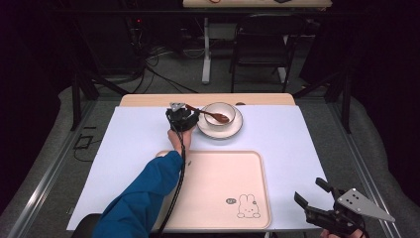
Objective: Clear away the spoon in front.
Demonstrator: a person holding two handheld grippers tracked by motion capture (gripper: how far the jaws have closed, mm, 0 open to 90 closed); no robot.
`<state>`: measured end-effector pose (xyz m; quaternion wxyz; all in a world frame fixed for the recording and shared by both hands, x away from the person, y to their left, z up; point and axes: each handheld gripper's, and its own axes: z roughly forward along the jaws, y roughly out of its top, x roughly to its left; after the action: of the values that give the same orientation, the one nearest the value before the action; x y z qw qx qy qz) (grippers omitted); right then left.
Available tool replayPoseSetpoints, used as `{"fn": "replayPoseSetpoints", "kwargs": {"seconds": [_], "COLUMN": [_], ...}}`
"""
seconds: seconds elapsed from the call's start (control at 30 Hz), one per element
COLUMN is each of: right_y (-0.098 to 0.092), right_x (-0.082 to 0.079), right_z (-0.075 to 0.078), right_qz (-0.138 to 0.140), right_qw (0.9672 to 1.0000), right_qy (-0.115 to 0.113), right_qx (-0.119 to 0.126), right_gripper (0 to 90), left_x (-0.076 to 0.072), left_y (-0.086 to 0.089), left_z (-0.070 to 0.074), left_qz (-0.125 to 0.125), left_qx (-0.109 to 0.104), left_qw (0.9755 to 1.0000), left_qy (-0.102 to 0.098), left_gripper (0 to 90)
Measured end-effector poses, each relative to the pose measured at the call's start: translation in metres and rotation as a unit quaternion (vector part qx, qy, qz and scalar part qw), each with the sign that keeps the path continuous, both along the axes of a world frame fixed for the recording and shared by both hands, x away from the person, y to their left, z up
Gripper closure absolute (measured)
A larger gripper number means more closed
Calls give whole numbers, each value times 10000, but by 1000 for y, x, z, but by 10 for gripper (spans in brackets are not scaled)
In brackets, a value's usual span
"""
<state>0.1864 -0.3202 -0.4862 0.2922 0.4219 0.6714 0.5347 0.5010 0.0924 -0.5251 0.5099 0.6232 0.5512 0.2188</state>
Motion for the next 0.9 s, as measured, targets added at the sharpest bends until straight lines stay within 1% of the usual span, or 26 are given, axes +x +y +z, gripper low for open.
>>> {"fn": "replayPoseSetpoints", "kwargs": {"seconds": [0.07, 0.17, 0.27, 0.33, 0.4, 0.5, 0.6, 0.83, 0.9], "right_y": [0, 0, 0, 0, 0, 0, 0, 0, 0], "right_x": [0, 0, 0, 0, 0, 0, 0, 0, 0], "right_z": [0, 0, 0, 0, 0, 0, 0, 0, 0], "right_qz": [3, -3, -5, -5, -1, 7, 5, 8, 10], "right_qw": [10000, 10000, 10000, 10000, 10000, 10000, 10000, 10000, 10000], "right_qy": [-5, 2, 0, 2, 1, 1, 2, -2, -3], "right_qx": [-3, 2, 1, 2, 5, 5, 10, 8, 6], "right_gripper": [140, 140, 140, 140, 140, 140, 140, 140, 140], "left_x": [1, 3, 5, 6, 6, 6, 5, 3, 3], "left_y": [0, -1, -1, -1, 0, 0, -1, -2, -3], "left_z": [1, 3, 4, 4, 3, 3, 5, 14, 17], "left_qz": [5, 21, 61, 120, 118, 93, 138, 61, 15], "left_qx": [-1, 32, 81, 66, 20, -16, -37, 40, 73], "left_qw": [10000, 9999, 9999, 9998, 9998, 9998, 9997, 9992, 9992], "left_qy": [-37, -94, -140, -144, -145, -165, -199, -381, -385], "left_gripper": [530, 496, 499, 541, 582, 593, 609, 672, 682]}}
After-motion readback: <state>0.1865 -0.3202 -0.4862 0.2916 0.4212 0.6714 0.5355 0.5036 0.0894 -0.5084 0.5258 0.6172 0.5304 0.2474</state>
